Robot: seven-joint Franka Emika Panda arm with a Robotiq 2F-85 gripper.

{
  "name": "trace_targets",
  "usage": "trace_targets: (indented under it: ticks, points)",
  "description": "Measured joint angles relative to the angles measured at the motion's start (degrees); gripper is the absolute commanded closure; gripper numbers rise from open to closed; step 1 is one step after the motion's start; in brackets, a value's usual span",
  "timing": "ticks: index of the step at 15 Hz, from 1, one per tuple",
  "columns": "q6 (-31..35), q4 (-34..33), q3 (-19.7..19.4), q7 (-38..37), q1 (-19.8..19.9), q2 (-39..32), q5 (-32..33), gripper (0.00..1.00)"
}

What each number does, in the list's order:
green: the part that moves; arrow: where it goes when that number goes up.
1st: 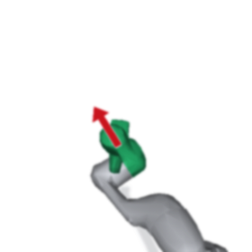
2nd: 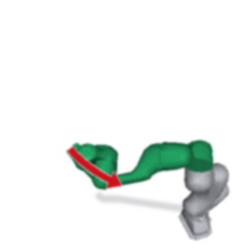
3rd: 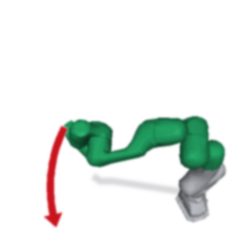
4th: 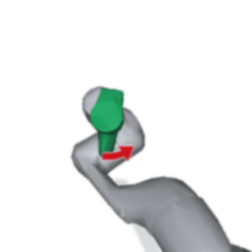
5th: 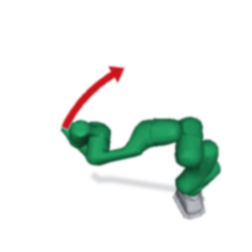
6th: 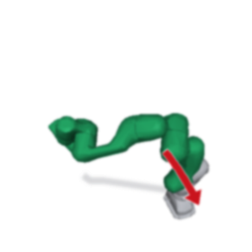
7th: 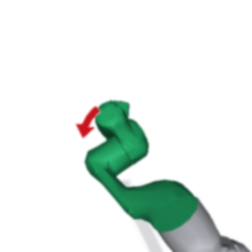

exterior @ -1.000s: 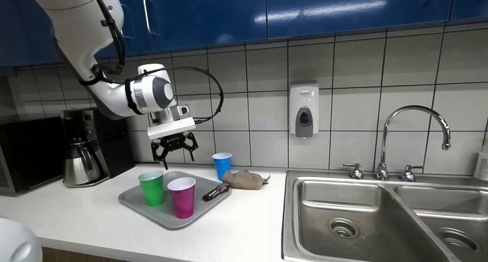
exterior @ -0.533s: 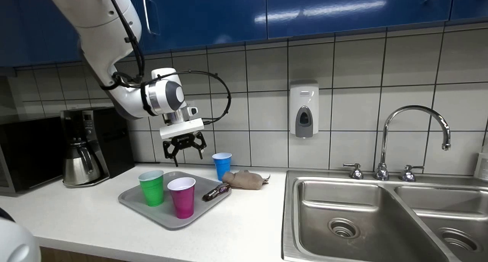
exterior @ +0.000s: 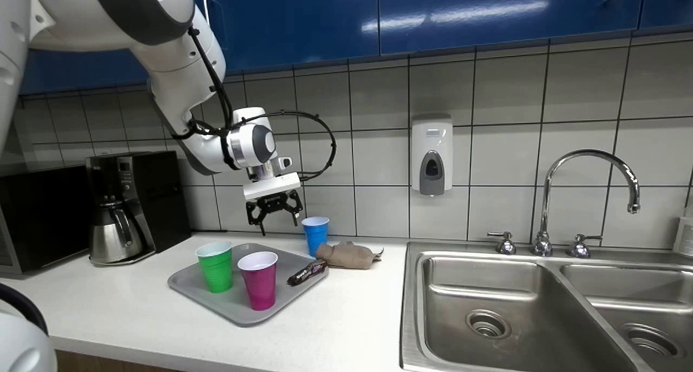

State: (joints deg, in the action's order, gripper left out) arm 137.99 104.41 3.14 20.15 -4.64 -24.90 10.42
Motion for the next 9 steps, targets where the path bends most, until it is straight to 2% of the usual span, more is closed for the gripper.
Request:
trace_targets:
  ticks: [9]
  points:
    - [-1.7,-10.2,0.0,0.0,0.1,-8.2,0.0,0.00]
